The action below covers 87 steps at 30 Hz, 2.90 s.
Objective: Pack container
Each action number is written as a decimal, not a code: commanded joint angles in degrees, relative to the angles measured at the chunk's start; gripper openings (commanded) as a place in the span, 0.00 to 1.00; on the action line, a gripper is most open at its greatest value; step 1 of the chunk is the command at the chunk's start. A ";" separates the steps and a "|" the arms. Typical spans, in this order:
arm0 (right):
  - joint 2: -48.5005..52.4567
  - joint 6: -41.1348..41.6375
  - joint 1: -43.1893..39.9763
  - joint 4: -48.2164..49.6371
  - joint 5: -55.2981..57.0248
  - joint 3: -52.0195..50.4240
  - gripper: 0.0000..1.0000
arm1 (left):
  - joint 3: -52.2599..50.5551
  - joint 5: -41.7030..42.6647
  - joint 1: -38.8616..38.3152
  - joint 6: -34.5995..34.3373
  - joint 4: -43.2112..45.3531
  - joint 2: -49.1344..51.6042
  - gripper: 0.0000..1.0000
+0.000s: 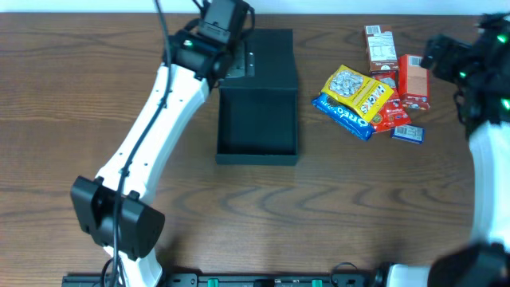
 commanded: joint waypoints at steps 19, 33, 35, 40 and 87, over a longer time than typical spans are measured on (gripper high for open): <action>34.12 -1.81 12.87 -13.92 7.89 22.45 0.93 | -0.20 0.00 5.46 -0.72 -7.04 1.51 0.95; 35.30 7.37 7.41 -20.76 2.89 22.36 0.92 | -0.20 -0.20 5.46 -0.70 -7.02 1.53 0.95; 35.30 6.62 5.75 -20.00 1.25 22.36 0.92 | -0.20 -0.20 5.46 -0.68 -6.82 1.53 0.95; 35.76 3.67 4.96 -19.39 -4.50 22.36 0.92 | -0.20 -0.20 5.46 -0.68 -5.90 1.53 0.95; 29.33 -1.36 5.01 -29.05 -11.74 22.80 0.54 | -0.20 -0.59 5.55 0.42 -3.67 1.53 0.95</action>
